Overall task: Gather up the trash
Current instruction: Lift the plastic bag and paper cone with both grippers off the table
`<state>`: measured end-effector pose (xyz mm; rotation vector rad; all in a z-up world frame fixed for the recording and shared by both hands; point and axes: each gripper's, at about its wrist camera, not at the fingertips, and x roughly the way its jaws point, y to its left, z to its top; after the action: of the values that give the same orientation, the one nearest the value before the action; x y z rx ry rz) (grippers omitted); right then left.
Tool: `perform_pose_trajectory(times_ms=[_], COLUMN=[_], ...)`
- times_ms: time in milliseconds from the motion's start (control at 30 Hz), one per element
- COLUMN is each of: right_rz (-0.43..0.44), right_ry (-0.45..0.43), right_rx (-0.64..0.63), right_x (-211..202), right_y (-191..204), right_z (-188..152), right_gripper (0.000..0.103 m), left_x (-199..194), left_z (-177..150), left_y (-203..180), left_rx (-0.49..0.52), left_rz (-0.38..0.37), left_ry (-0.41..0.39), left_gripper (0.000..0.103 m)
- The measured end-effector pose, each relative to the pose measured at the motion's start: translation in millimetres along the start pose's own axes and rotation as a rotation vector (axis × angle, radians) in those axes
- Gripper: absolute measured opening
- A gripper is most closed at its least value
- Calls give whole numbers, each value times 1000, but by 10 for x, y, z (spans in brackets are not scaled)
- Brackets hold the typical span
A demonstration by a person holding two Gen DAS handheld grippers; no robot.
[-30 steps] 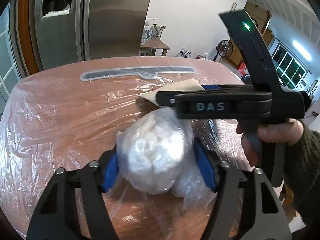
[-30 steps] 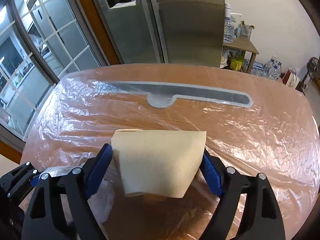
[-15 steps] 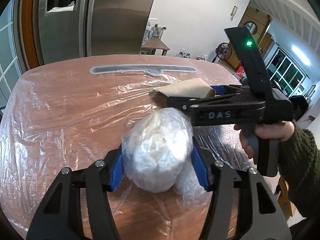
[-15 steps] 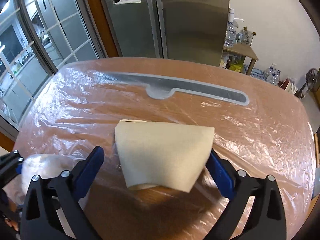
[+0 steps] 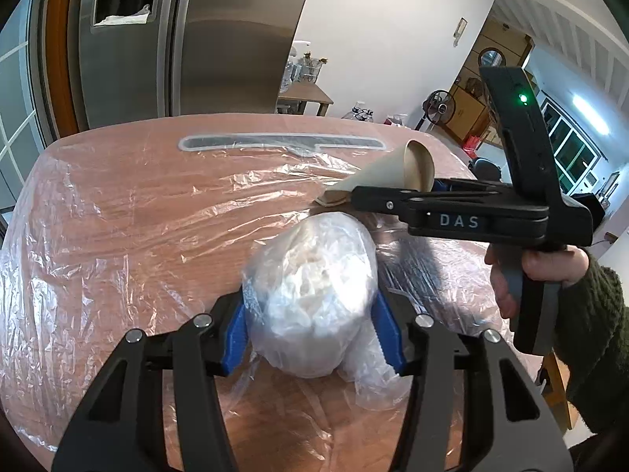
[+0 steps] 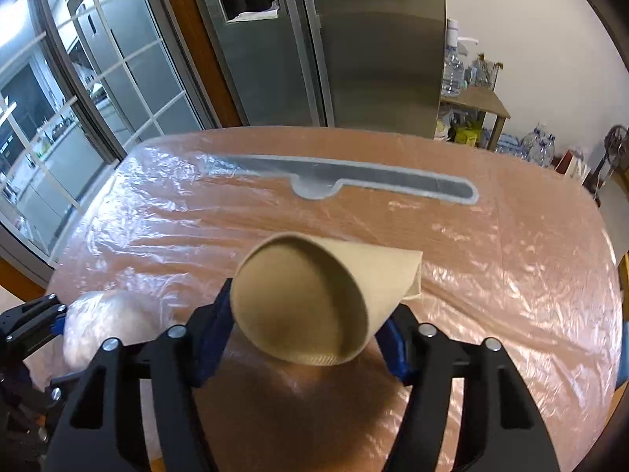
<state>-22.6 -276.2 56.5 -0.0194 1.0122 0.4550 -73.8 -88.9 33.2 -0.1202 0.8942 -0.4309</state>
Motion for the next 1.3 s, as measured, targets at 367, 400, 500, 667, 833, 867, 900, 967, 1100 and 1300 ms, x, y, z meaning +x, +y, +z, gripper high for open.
perform_pose_trajectory(times_ms=[367, 400, 500, 667, 833, 867, 900, 967, 1100, 1300], right_rz=[-41, -51, -37, 7, -10, -10, -15, -28, -62, -62], right_ry=[4, 6, -13, -19, -7, -1, 4, 13, 27, 37], right_rx=[-41, -47, 2, 41, -32, -42, -52, -74, -90, -101], right_x=[77, 79, 24, 11, 19, 25, 31, 44, 95, 114], right_y=[69, 74, -4, -97, 10, 29, 48, 83, 95, 96], right_z=[-75, -77, -86, -113, -166, -170, -172, -163, -123, -115], right_gripper=[77, 78, 90, 87, 89, 93, 95, 96, 96, 82], left_x=[-6, -7, -6, 16, 41, 40, 39, 40, 58, 65], left_z=[-41, -40, -35, -39, -25, -24, -25, -23, -13, -11], left_y=[-38, -27, -9, -15, -11, -13, -11, -9, -7, 4], left_rx=[11, 7, -6, 0, -4, -5, -5, -6, -8, -11], left_rz=[6, 4, 1, -3, -8, -8, -9, -8, -8, -6], left_ry=[12, 12, 10, 13, 15, 15, 15, 14, 14, 13], left_gripper=[55, 55, 55, 55, 55, 55, 55, 56, 56, 56])
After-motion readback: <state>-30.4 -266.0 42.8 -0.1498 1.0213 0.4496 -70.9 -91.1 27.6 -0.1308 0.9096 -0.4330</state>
